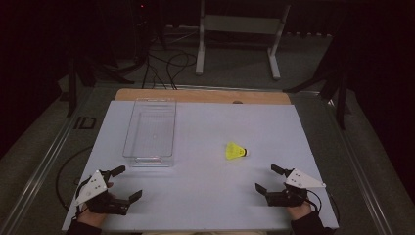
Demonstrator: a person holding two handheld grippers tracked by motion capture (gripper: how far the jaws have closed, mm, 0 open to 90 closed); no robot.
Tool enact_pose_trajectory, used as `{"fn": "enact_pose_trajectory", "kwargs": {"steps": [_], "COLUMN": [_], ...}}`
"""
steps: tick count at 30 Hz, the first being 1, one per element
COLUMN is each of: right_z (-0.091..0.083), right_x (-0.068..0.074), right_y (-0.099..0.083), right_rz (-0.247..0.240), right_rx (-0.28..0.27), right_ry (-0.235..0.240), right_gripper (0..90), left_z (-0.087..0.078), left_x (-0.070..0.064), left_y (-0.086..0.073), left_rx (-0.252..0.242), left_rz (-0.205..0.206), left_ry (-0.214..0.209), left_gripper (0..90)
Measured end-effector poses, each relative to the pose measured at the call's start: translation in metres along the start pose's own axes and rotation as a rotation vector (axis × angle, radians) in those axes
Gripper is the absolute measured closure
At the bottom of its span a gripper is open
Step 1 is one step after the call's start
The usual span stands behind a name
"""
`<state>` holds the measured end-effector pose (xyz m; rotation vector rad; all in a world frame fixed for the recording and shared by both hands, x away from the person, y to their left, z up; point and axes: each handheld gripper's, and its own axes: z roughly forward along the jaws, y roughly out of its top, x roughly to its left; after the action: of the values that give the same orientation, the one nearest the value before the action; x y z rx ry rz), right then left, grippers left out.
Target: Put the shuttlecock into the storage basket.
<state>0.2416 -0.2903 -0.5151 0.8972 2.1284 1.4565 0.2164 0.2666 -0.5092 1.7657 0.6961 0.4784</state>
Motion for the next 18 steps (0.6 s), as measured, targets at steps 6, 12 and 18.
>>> {"fn": "enact_pose_trajectory", "kwargs": {"steps": [6, 12, 18], "right_z": [0.0002, -0.0007, 0.0001], "right_x": [0.0, -0.0005, 0.0007], "right_y": [0.0002, 0.0003, 0.0012], "right_rz": [-0.005, -0.006, -0.008], "right_rx": [0.002, 0.002, 0.019], "right_ry": [-0.006, -0.009, 0.001], "right_gripper": [8.7, 8.7, 8.7], "left_z": [-0.001, -0.001, -0.0019], "left_x": [-0.0007, -0.002, -0.0026], "left_y": [0.0003, 0.0009, 0.0018], "left_rx": [-0.014, -0.019, -0.031], "left_rz": [0.002, 0.017, 0.01], "left_ry": [0.005, 0.023, 0.026], "left_gripper": [0.0, 0.0, 0.0]}}
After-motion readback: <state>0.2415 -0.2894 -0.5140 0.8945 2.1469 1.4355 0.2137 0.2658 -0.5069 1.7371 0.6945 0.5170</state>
